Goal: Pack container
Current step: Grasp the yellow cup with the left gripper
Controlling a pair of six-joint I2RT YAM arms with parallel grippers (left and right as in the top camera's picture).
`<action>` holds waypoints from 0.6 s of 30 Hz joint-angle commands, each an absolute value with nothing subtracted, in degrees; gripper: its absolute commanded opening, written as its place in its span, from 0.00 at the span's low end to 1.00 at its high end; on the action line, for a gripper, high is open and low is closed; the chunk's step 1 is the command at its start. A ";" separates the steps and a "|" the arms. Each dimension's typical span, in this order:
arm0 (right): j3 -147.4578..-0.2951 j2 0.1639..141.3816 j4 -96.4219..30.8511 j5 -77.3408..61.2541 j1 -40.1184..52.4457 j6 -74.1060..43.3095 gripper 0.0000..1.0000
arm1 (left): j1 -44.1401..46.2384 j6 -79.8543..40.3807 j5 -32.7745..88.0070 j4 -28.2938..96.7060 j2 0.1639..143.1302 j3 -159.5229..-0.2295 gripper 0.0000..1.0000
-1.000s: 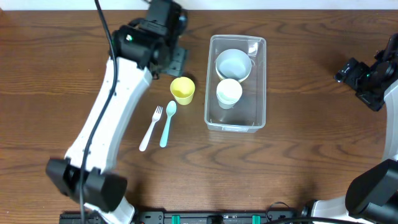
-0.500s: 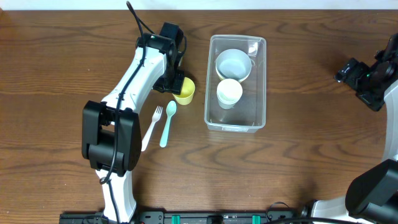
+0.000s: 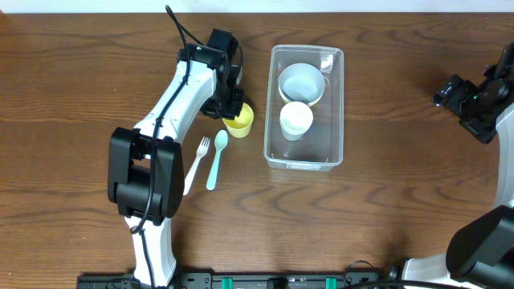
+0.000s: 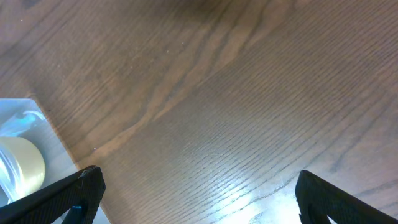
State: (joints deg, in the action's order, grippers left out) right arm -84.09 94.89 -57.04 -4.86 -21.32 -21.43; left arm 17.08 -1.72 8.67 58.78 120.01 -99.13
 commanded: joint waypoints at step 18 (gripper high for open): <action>-83.99 95.15 -57.04 -4.51 -21.69 -21.39 0.99 | 23.73 0.95 1.10 68.79 98.30 -111.31 0.06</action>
State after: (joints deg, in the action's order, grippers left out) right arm -84.09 94.89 -57.04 -4.86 -21.32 -21.43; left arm 19.86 -0.40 1.02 68.55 103.90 -109.56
